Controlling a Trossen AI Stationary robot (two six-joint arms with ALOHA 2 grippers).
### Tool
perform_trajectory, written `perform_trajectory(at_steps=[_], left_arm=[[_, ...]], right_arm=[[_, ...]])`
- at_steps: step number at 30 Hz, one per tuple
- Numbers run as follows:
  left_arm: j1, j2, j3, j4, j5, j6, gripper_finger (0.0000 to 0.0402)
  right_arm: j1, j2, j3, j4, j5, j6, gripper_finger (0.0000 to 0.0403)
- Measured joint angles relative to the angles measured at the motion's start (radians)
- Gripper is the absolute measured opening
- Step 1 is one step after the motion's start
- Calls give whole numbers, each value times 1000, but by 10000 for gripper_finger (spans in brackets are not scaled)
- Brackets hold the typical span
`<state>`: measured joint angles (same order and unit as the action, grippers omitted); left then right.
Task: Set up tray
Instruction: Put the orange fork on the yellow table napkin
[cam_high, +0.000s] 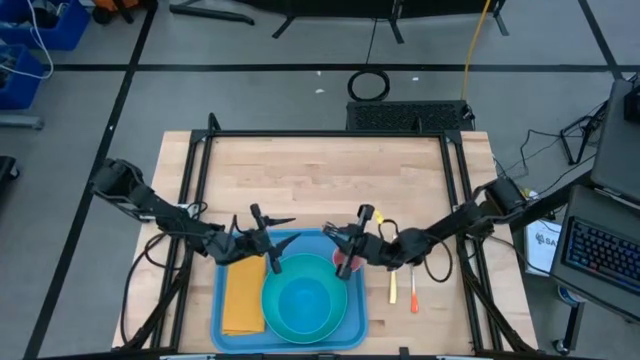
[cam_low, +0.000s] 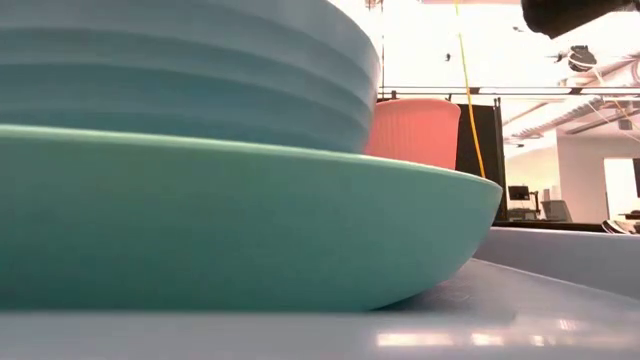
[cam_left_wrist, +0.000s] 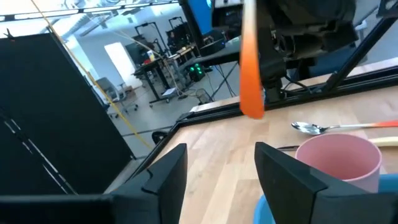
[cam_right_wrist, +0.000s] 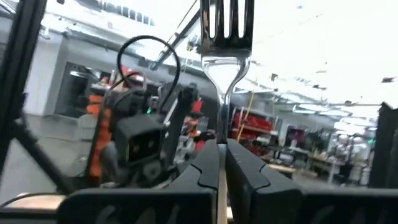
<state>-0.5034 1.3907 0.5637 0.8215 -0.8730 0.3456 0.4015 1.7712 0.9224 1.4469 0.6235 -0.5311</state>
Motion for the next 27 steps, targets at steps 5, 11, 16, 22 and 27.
perform_trajectory(at_steps=[5, 11, 16, 22, 27], left_arm=[[0, 0, 0, 0, -5, 17, 185], [-3, 0, 0, -5, -10, 42, 184], [0, 0, 0, -7, -10, 41, 184], [1, 0, 0, -8, -19, 40, 184], [1, 0, 0, -10, -37, 42, 184]], right_arm=[[-30, 32, 63, 4, -86, 11, 1], [-80, 81, 98, 1, -104, 60, 1], [-109, 115, 135, 23, -131, 86, 2], [-120, 160, 177, 17, -182, 128, 2], [-119, 175, 185, 11, -183, 136, 2]])
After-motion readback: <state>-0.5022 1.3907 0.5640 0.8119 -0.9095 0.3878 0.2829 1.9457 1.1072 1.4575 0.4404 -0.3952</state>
